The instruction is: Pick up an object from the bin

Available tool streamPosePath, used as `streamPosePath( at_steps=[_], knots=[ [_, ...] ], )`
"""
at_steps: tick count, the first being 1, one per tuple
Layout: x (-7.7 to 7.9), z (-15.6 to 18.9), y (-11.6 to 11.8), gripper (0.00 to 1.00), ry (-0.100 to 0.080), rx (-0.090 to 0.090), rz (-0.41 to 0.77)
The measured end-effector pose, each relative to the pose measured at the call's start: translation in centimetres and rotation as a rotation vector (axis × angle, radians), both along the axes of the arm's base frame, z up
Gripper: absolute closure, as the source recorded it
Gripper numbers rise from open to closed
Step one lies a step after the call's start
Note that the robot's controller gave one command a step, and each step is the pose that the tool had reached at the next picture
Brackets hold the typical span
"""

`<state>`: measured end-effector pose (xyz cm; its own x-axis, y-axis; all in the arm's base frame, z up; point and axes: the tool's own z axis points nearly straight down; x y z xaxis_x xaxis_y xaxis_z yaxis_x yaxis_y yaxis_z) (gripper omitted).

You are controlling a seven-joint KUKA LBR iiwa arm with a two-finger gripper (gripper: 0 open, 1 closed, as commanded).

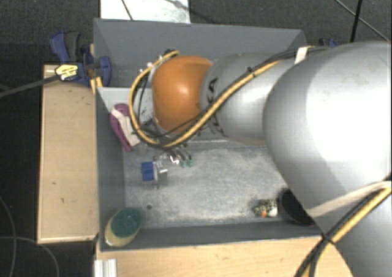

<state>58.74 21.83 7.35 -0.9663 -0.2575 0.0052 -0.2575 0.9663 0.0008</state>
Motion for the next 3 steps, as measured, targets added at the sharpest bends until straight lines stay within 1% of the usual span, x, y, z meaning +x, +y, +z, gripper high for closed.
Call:
streamPosePath(
  at_steps=[1,2,3],
  knots=[
    [0.2,0.1,0.0,1.00,-0.007,0.002,-0.004],
    [-0.3,9.6,1.8,1.00,-0.016,0.006,0.014],
    [-3.0,18.7,-0.2,1.00,-0.016,0.005,0.037]
  ],
)
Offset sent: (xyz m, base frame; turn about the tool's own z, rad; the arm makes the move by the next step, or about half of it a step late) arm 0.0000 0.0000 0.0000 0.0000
